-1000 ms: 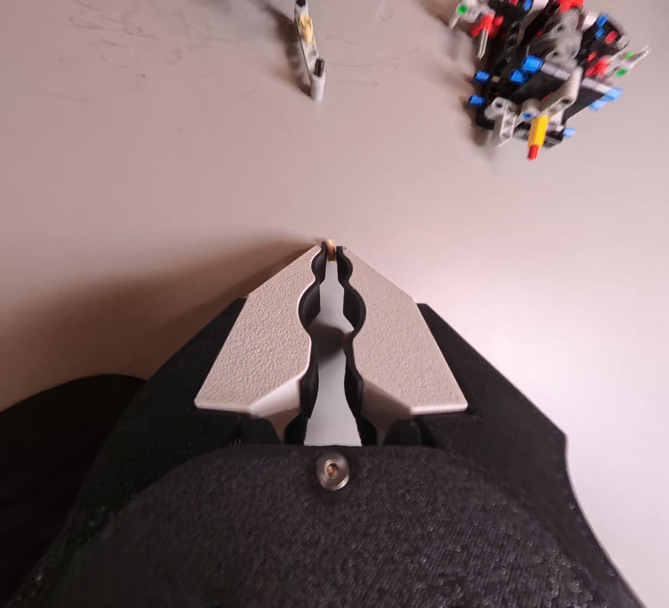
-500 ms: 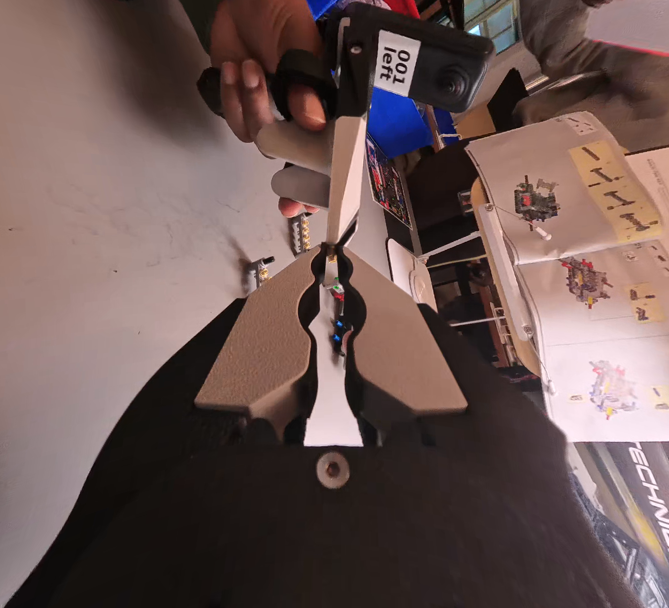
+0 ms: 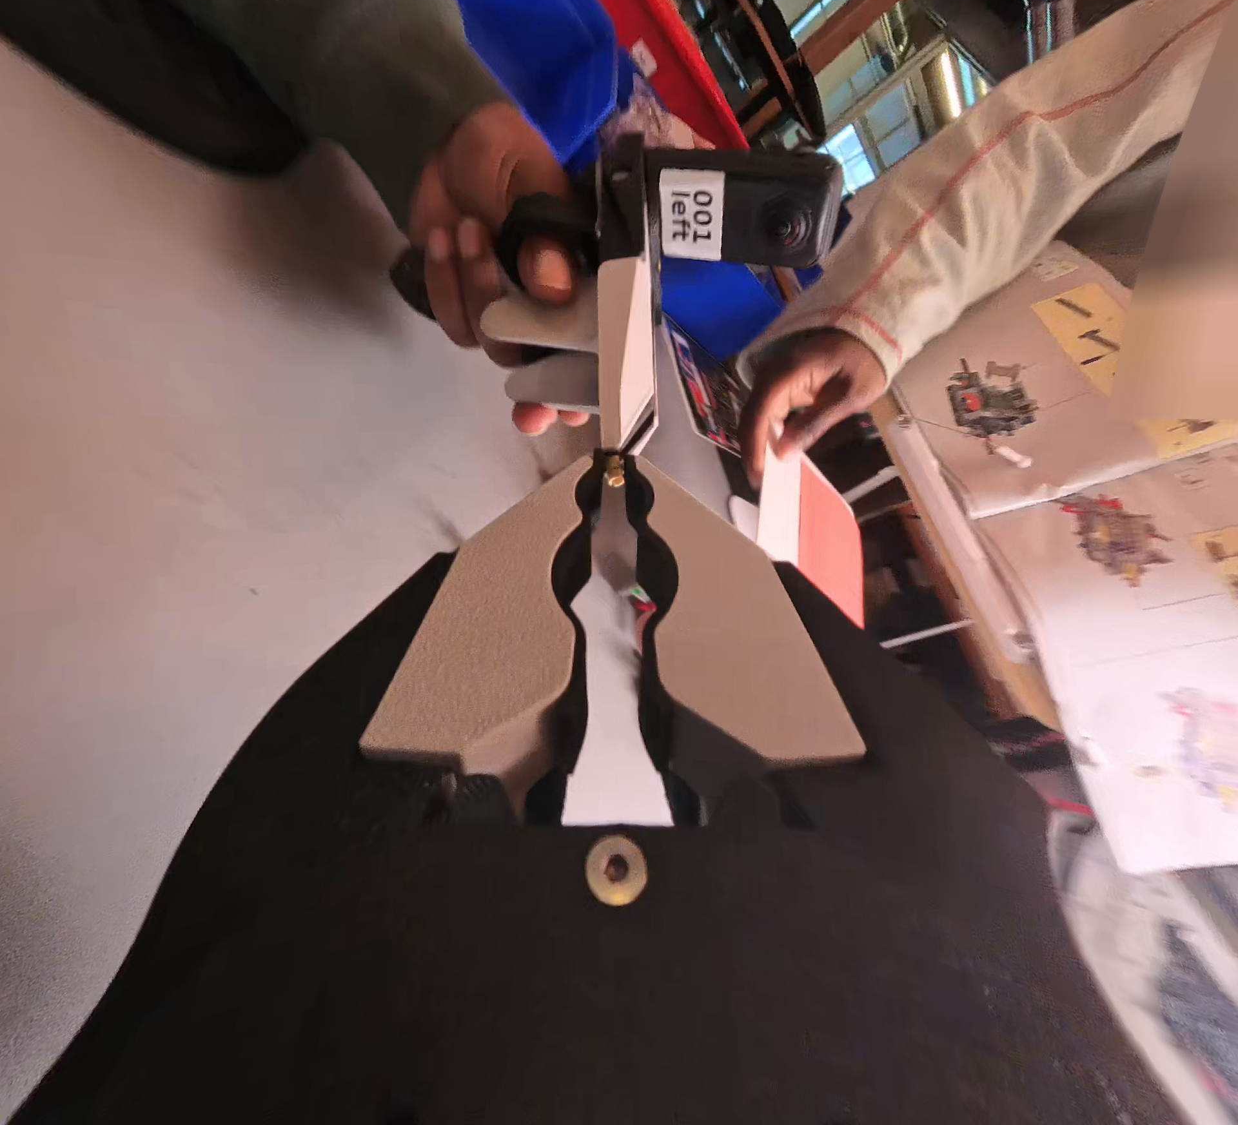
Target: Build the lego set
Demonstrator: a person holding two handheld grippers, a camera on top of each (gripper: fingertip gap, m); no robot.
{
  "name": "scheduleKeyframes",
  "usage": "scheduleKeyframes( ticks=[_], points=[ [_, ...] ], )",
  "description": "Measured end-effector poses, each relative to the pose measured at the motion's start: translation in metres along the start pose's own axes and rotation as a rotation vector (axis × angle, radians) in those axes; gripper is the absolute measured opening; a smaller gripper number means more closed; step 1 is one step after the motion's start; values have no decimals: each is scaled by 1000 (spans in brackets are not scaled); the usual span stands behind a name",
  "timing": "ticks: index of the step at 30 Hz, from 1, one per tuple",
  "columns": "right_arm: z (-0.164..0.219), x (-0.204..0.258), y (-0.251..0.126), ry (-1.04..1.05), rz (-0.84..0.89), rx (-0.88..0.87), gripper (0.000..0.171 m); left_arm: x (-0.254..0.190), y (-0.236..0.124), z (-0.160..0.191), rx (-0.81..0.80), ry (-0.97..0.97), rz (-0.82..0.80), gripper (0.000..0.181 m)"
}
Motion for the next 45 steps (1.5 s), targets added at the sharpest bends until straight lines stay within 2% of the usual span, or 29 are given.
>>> scheduleKeyframes(
  ticks=[5, 16, 19, 22, 25, 27, 30, 35, 38, 41, 45],
  points=[
    [-1, -8, -8, 294, -109, -173, 4, -10, 2, -1, -14, 70, 75, 3],
    [1, -12, -10, 473, -215, -243, 3, -15, 5, -1, -22, 114, 100, 3],
    [10, -14, -9, 535, -246, -207, 4, -13, 4, -1, 8, 200, -3, 6],
    [24, -20, -11, 562, -236, -126, 4, -5, -3, -1, 65, 307, -172, 14],
    [40, -27, -16, 588, -217, -50, 4, 10, -10, 4, 182, 403, -359, 17],
    [49, -31, -18, 597, -210, -8, 4, 18, -11, 12, 280, 443, -428, 20],
    [57, -31, -13, 590, -239, 80, 4, 26, -5, 24, 388, 437, -443, 26],
    [52, -29, 5, 516, -386, 210, 4, 29, 9, 36, 492, 496, -471, 27],
    [46, -26, 18, 443, -473, 297, 3, 32, 16, 40, 541, 554, -515, 21],
    [43, -22, 30, 388, -560, 390, 3, 32, 21, 40, 550, 603, -529, 8],
    [44, -17, 43, 323, -620, 473, 3, 32, 22, 40, 553, 615, -515, 6]
  ],
)
Point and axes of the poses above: each gripper's, where its closed fingertips meet, y out along the fingers, z out of its underside, x = y × z across the jaws, the point moved 9 cm from there along -y, back along the fingers, and after that the axes turned 3 degrees about -z, right-handed, at the moved point
